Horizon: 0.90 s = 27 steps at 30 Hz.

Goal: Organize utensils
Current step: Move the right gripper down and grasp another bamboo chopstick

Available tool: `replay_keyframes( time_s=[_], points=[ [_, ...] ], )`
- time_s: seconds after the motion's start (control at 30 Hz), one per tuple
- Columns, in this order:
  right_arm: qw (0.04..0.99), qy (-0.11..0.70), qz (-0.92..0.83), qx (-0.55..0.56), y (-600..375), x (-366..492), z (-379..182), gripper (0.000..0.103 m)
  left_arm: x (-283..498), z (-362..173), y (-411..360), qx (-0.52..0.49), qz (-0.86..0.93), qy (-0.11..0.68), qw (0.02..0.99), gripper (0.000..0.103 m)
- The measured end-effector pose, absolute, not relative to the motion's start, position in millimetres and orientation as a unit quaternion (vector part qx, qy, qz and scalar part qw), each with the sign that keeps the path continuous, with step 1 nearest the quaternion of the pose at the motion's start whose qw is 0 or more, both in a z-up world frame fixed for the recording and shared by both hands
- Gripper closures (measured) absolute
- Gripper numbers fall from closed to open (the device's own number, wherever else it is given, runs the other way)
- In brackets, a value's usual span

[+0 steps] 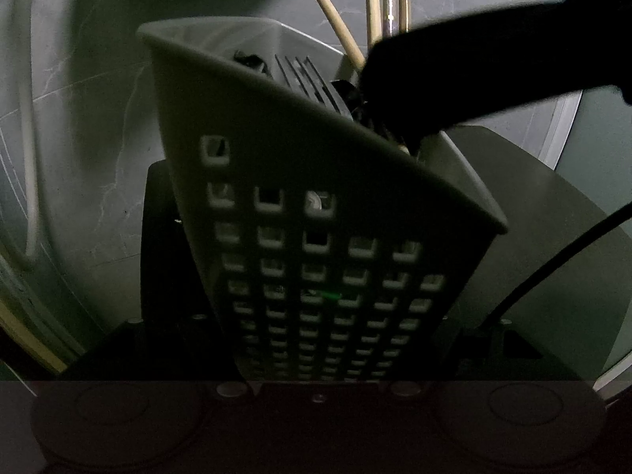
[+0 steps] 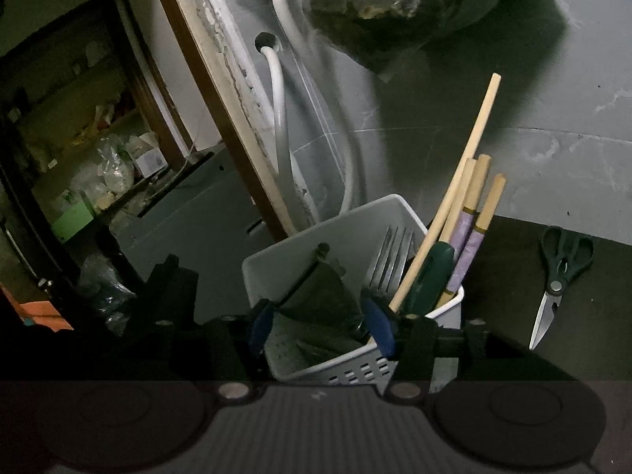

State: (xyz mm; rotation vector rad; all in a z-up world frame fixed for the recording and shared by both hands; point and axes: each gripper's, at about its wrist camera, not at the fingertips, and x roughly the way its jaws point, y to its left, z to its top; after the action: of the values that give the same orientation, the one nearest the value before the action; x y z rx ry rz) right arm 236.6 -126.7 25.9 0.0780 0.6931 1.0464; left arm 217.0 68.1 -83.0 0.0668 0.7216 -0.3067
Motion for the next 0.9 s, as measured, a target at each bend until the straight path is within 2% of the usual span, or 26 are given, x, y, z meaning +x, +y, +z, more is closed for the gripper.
replay_keyframes(
  time_s=[0.07, 0.47, 0.6, 0.8, 0.9],
  points=[
    [0.807, 0.326, 0.491, 0.037, -130, 235, 28, 0.034, 217, -83, 68, 0.032, -0.149, 0.351, 0.924, 0.026],
    [0.803, 0.327, 0.496, 0.044, -132, 235, 29, 0.031, 215, -83, 65, 0.032, -0.147, 0.351, 0.924, 0.026],
    [0.804, 0.317, 0.498, 0.069, -146, 235, 31, 0.020, 214, -82, 65, 0.031, -0.147, 0.350, 0.925, 0.026],
    [0.846, 0.251, 0.460, 0.102, -190, 242, 48, 0.004, 212, -81, 67, 0.032, -0.147, 0.351, 0.924, 0.027],
    [0.866, 0.249, 0.424, 0.088, -205, 264, 46, 0.001, 212, -81, 68, 0.032, -0.145, 0.352, 0.924, 0.027]
  ],
)
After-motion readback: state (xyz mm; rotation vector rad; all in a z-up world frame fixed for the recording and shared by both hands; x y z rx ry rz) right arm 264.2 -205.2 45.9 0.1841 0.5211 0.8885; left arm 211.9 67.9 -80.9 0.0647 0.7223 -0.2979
